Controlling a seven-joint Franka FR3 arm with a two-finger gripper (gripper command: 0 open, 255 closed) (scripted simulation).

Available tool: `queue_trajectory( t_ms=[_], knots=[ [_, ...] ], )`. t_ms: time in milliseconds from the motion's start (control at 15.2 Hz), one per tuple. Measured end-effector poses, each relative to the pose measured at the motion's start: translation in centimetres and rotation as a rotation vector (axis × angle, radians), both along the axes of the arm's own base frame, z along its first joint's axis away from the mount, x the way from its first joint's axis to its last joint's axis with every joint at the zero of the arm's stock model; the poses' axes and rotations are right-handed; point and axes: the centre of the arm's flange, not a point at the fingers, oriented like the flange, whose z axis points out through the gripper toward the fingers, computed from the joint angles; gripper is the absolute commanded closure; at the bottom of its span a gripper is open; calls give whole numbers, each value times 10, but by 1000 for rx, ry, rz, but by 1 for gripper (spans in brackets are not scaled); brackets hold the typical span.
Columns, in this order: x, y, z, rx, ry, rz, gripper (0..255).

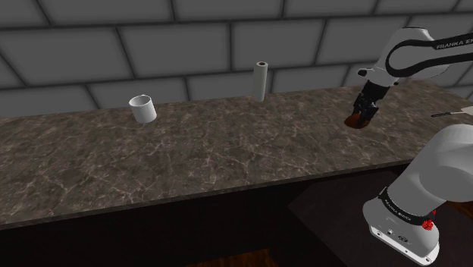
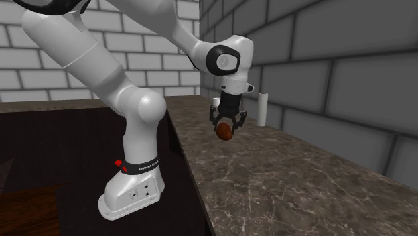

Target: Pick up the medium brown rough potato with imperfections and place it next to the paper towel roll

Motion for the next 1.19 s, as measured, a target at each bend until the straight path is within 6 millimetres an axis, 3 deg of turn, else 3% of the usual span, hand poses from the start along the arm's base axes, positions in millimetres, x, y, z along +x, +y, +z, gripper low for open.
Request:
queue_trajectory(
  t_ms=[1188],
  knots=[
    [0, 1, 94, 0, 0, 0, 255]
  ],
)
